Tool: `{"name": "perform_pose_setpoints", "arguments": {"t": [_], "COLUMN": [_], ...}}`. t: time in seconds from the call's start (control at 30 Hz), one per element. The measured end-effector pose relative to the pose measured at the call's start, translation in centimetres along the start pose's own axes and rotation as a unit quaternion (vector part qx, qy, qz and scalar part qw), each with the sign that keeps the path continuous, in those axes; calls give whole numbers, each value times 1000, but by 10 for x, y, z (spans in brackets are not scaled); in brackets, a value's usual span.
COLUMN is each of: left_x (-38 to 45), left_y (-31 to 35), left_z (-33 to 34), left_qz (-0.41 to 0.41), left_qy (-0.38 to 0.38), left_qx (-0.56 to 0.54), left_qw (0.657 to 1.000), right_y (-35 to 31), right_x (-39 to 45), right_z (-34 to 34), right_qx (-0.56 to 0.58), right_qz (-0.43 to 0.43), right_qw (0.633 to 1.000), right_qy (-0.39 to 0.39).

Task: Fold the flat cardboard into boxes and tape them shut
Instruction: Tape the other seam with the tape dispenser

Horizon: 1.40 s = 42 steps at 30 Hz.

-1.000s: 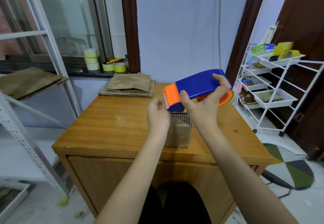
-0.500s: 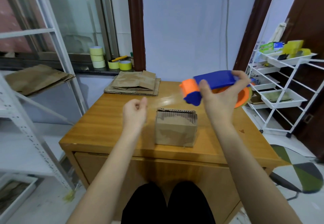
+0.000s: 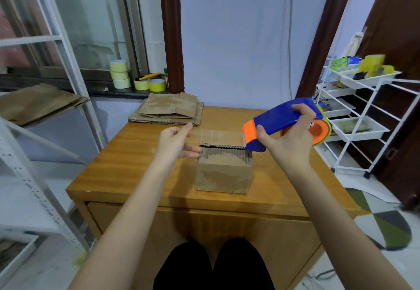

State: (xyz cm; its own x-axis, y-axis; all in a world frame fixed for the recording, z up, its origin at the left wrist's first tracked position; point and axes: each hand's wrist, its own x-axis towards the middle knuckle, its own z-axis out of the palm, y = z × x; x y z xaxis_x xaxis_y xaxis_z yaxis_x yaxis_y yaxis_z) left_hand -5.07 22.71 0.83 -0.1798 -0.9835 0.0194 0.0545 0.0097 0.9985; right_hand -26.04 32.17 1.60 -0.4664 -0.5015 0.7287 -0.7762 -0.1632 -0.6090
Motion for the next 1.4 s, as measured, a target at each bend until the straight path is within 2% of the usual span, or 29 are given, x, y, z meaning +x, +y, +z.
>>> {"name": "perform_pose_setpoints", "arguments": {"t": [0.2,0.27,0.43,0.57,0.9,1.23,1.4], "left_x": [14,20,26,27,30,23,20], "left_y": [-9,-12,-21,-28,-49,-79,-94], "left_z": [-5,-9,-14,-14,-14,-7,6], "left_qz": [21,36,84,92,72,39,-17], "left_qy": [44,66,117,133,146,160,146], "left_qx": [61,117,276,341,378,346,302], "left_qw": [997,990,950,926,912,924,942], "right_y": [5,4,4,-1,-4,-12,-17], "right_x": [-2,-1,-3,-3,-3,2,5], "right_z": [18,25,32,32,35,38,41], "right_qx": [-84,-110,-144,-175,-205,-228,-253], "right_qz": [-38,-56,-92,-95,-64,-95,-112], "right_qw": [994,991,983,976,966,952,940], "right_qy": [-55,-57,-73,-87,-144,-179,-200]}}
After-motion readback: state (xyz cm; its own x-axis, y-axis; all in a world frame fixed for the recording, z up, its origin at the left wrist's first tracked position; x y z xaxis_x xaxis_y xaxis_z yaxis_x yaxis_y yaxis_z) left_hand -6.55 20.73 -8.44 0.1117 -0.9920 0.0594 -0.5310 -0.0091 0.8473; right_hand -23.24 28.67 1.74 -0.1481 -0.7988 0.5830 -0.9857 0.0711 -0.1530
